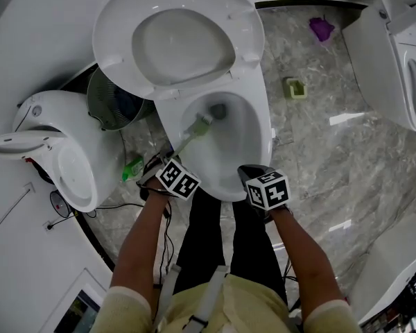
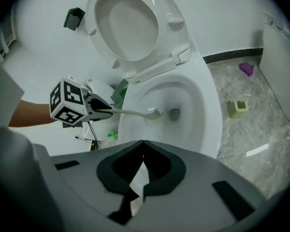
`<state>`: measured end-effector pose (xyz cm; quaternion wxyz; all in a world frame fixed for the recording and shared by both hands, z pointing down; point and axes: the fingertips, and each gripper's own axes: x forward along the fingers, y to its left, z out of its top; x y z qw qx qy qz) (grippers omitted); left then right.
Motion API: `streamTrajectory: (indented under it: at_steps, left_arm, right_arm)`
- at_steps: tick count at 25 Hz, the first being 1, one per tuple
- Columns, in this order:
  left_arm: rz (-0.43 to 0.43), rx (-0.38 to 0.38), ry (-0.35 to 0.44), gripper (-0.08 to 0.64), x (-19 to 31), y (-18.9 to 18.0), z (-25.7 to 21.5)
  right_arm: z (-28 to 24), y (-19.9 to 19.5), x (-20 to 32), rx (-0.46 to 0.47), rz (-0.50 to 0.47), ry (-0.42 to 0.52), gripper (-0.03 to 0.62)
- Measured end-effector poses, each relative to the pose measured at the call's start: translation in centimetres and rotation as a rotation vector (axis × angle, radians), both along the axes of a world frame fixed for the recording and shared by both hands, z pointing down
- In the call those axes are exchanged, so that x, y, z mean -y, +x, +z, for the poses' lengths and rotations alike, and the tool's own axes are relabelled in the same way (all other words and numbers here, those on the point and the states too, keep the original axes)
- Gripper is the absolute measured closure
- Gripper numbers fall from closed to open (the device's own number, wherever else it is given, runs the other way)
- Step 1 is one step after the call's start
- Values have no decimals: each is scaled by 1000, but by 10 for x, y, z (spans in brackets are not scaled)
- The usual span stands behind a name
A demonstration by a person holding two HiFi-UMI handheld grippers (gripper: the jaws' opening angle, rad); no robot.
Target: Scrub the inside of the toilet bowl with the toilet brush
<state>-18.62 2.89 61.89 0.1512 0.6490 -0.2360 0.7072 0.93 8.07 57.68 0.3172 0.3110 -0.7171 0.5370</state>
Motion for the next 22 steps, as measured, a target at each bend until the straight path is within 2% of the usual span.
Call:
streamTrajectory:
  at_steps: [10,16,22]
  left_arm:
    - [-99,-28,96,477,39,3,-6]
    - [-186,-93,104,477,50,18,0]
    - [-204,-137,93,477,58,37,3]
  right_arm:
    - [0,6,3,8,44,-9,577]
    - [2,14,2,10,75,-14,577]
    - [5,22,3,7,118,-11,577]
